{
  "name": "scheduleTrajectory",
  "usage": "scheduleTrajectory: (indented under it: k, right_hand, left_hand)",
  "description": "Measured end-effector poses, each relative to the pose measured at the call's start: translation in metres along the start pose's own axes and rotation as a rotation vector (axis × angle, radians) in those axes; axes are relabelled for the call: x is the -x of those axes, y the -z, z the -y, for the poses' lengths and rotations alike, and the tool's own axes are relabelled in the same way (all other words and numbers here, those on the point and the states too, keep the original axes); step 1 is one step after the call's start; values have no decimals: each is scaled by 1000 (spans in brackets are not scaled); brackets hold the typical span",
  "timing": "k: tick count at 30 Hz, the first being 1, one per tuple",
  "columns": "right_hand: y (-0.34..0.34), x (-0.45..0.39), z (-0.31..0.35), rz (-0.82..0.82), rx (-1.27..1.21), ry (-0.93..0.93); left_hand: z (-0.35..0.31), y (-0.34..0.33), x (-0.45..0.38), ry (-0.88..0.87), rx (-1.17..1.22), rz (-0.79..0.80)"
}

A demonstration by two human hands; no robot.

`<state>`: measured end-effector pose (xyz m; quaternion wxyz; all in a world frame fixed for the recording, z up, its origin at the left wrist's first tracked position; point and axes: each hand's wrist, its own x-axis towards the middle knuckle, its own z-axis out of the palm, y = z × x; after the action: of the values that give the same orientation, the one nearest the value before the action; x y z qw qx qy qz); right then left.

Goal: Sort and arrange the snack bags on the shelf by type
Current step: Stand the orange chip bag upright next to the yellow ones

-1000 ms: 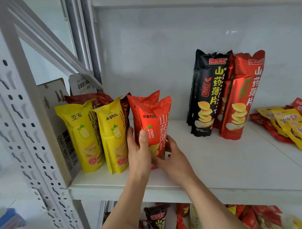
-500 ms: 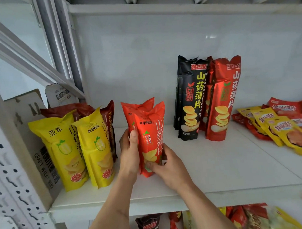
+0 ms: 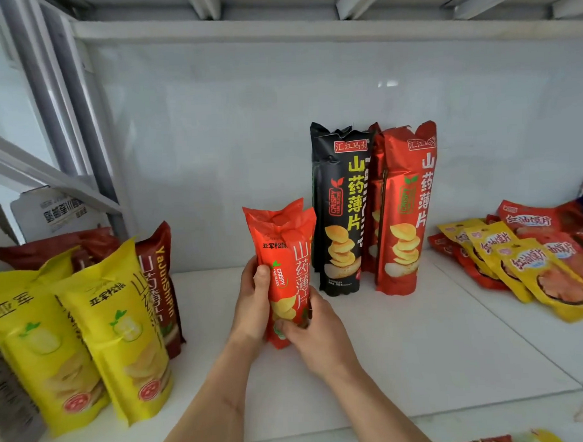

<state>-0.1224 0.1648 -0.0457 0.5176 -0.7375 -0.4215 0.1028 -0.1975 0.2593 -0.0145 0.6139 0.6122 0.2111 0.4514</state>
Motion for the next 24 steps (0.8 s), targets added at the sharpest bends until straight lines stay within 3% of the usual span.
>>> scheduleTrajectory:
  k: [9,17,24]
  right_hand:
    - [-15,-36,-1,-47,49,-34]
    - [-28,-67,-5,-141,-42,-176]
    - [-40,-89,-7,-228,-5,-198]
  left_hand:
    - [19,0,-48,76,-12,25]
    - [38,0,-93,123,-4,74]
    - [42,-3,-117,29,-68,67]
